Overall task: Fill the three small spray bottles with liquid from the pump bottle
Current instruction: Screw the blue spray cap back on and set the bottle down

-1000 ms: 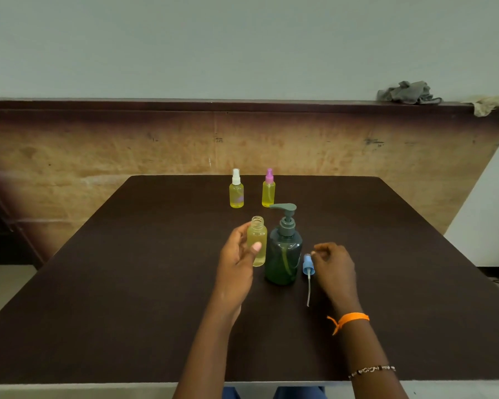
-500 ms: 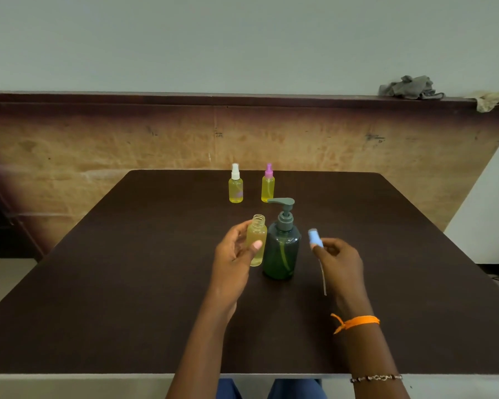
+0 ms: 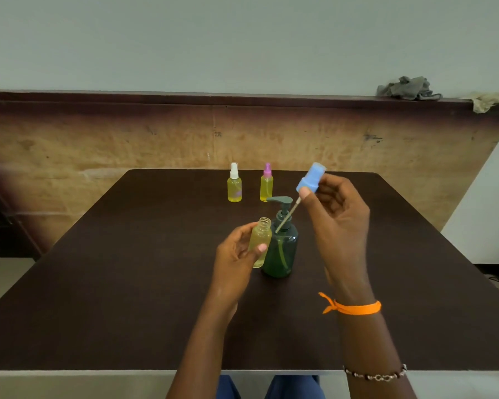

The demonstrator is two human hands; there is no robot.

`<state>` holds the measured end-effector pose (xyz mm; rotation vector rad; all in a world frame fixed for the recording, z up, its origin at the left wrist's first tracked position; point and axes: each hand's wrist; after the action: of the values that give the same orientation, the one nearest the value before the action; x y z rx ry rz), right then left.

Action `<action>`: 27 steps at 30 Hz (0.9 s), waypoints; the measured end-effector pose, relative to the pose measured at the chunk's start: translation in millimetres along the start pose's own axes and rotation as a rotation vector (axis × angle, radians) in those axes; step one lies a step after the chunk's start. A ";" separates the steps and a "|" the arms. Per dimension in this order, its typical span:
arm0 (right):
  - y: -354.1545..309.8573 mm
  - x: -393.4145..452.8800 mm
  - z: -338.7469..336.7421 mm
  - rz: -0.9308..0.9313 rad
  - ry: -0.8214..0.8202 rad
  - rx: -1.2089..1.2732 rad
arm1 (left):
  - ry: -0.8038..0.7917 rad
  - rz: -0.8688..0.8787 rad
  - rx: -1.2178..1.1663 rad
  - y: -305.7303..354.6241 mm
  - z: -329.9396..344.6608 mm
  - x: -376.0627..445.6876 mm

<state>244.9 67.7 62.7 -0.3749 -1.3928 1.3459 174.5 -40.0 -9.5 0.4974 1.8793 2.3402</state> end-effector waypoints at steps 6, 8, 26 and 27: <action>2.3 -3.9 16.9 -0.034 -0.087 0.014 | -0.011 0.009 -0.026 2.2 -2.9 -0.8; 2.5 -3.5 15.5 -0.046 -0.095 0.012 | -0.014 0.009 -0.031 2.4 -2.7 -1.3; 25.2 0.2 12.2 -0.018 -0.338 -0.349 | -0.027 0.019 -0.028 4.7 0.2 1.4; 25.6 0.6 11.9 -0.002 -0.374 -0.368 | -0.029 0.021 -0.031 5.2 0.8 1.6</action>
<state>223.5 70.0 44.4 -0.3746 -1.9633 1.1947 173.8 -40.0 -4.1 0.5480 1.8316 2.3576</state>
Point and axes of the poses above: each hand's wrist, its own x-axis towards the middle knuckle, its own z-axis out of the palm, y = z × x, and after that the axes turned 12 degrees about y, right-handed
